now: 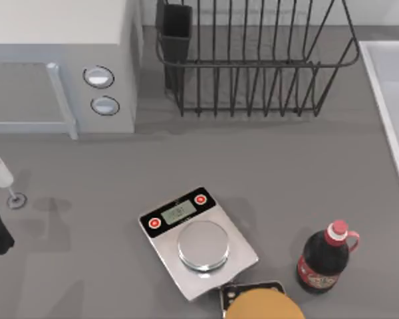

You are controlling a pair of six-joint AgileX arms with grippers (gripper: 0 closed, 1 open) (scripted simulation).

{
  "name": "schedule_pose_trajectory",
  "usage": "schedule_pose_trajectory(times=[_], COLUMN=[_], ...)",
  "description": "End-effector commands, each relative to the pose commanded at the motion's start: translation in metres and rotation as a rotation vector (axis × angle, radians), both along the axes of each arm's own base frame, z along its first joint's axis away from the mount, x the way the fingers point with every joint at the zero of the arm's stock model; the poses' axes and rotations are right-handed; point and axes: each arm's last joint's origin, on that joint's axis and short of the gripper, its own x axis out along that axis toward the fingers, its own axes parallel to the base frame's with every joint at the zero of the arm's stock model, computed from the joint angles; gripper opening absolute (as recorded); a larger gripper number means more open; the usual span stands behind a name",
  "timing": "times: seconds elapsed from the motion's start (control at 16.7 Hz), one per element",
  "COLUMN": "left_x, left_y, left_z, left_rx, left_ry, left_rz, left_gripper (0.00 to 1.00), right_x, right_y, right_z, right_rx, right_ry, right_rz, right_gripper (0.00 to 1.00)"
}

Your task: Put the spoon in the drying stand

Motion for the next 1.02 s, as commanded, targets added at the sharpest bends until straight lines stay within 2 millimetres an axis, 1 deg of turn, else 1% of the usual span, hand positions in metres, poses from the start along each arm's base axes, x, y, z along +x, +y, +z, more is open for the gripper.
schedule_pose_trajectory(times=[0.12, 0.42, 0.54, 0.66, 0.9, 1.02], left_x=[0.0, 0.0, 0.0, 0.0, 0.0, 0.0], left_y=[0.0, 0.0, 0.0, 0.0, 0.0, 0.0], left_z=[0.0, 0.0, 0.0, 0.0, 0.0, 0.0], left_rx=[0.0, 0.0, 0.0, 0.0, 0.0, 0.0], left_ry=[0.0, 0.0, 0.0, 0.0, 0.0, 0.0], left_rz=[0.0, 0.0, 0.0, 0.0, 0.0, 0.0], left_gripper=[1.0, 1.0, 1.0, 1.0, 1.0, 1.0], right_x=[0.002, 0.004, 0.002, 0.0, 0.0, 0.0], right_y=[-0.001, -0.003, -0.002, -0.001, -0.001, -0.001], right_z=[-0.014, -0.07, -0.087, -0.095, -0.096, -0.096], right_rx=[0.002, -0.007, -0.004, -0.001, -0.001, -0.001], right_ry=[0.003, -0.01, -0.006, -0.001, -0.001, -0.001], right_rz=[-0.002, -0.001, -0.002, -0.002, -0.002, -0.002], right_gripper=[1.0, 1.0, 1.0, 1.0, 1.0, 0.85])
